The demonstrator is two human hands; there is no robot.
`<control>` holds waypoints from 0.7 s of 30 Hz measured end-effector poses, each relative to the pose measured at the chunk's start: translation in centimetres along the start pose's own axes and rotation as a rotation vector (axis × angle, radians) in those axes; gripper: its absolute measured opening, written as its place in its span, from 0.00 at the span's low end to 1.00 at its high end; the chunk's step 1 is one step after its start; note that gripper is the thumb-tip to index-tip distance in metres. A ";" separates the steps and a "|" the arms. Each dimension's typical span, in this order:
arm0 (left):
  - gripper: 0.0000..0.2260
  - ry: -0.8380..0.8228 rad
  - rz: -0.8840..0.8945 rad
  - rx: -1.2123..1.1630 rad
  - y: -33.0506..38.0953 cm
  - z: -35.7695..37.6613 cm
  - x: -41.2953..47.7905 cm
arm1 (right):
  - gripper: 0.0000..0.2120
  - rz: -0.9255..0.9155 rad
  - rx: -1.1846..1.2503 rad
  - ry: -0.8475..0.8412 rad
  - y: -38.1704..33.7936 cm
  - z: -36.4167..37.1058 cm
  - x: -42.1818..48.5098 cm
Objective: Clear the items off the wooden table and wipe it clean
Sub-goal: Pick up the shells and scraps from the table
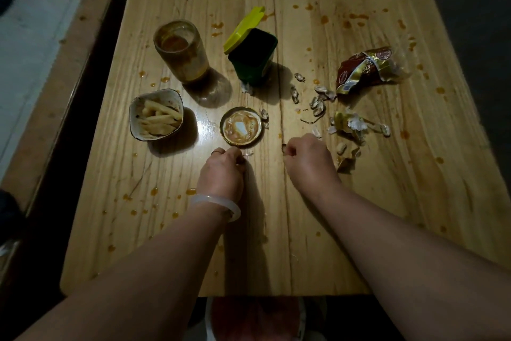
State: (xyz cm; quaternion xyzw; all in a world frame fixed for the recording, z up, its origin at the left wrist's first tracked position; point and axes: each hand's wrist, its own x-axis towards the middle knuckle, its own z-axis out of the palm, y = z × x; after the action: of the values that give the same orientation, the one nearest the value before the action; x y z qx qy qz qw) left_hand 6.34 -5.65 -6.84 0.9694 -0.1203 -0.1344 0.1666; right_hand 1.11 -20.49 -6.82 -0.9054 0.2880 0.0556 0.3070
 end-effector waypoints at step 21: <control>0.02 -0.287 -0.351 -0.713 -1.8 -1.7 -8.5 | 0.05 0.137 0.221 -0.235 -1.0 0.3 -8.3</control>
State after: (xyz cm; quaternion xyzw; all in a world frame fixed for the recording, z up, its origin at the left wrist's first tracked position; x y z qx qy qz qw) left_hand -0.73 -1.17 -4.10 0.8282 0.0787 -0.3275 0.4479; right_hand -5.14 -15.62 -4.26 -0.8316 0.3157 0.1498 0.4317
